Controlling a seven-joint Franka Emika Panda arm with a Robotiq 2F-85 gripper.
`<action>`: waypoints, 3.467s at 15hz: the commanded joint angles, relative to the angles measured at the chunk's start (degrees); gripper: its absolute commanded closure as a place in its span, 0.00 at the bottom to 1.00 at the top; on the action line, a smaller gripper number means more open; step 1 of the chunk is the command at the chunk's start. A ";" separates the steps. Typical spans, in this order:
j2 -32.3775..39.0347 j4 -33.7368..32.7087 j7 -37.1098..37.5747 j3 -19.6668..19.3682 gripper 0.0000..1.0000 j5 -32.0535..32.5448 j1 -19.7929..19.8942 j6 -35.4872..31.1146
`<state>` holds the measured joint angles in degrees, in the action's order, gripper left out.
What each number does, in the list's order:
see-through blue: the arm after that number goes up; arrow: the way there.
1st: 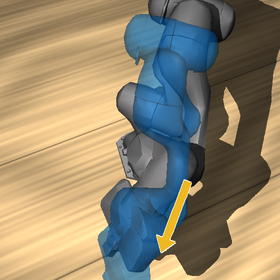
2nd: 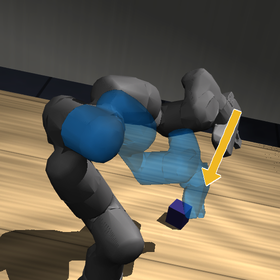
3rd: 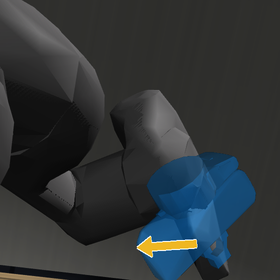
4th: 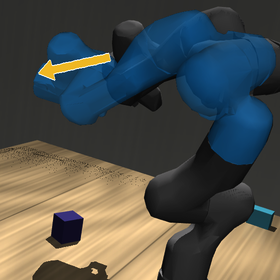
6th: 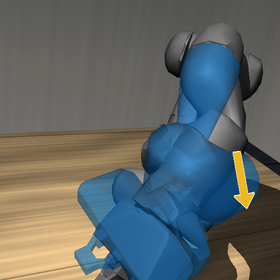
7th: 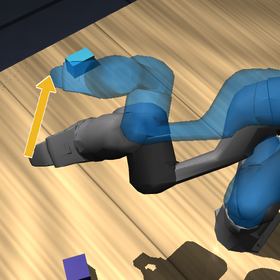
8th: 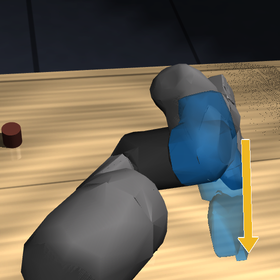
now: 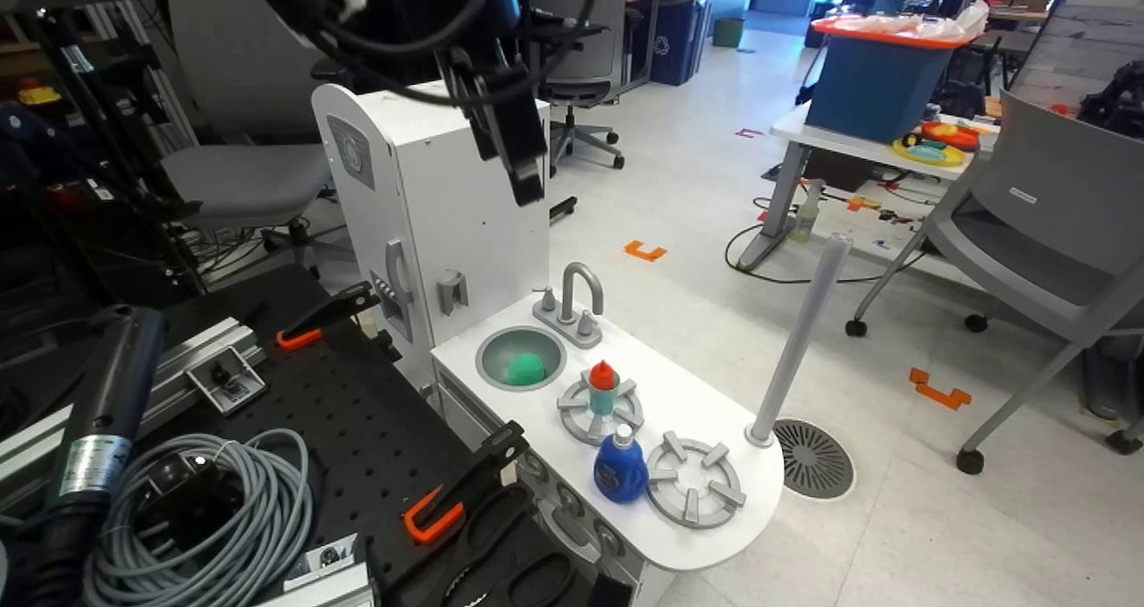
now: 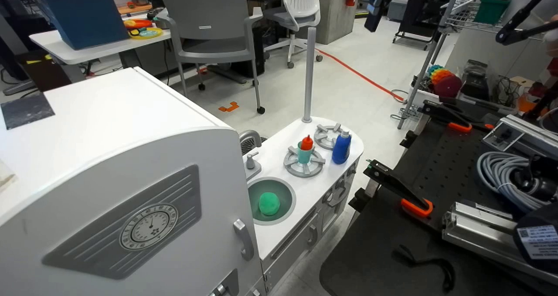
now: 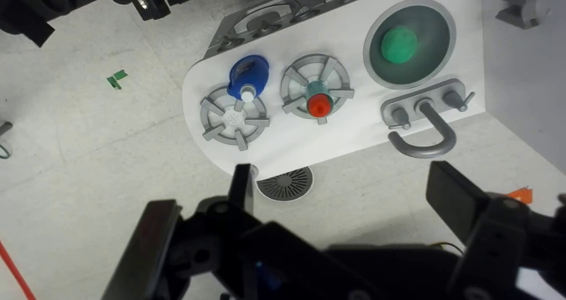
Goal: Move the blue bottle backward
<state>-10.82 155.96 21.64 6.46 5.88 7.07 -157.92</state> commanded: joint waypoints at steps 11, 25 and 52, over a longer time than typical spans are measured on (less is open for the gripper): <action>44.93 -29.23 -1.11 -13.93 0.00 -3.53 -6.00 -8.07; 59.27 -38.06 -1.90 -22.67 0.00 1.09 -17.45 8.23; 70.27 -49.67 1.36 -23.55 0.86 0.11 -19.88 -0.16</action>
<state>60.31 106.57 23.08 -17.65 8.26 -13.13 -158.92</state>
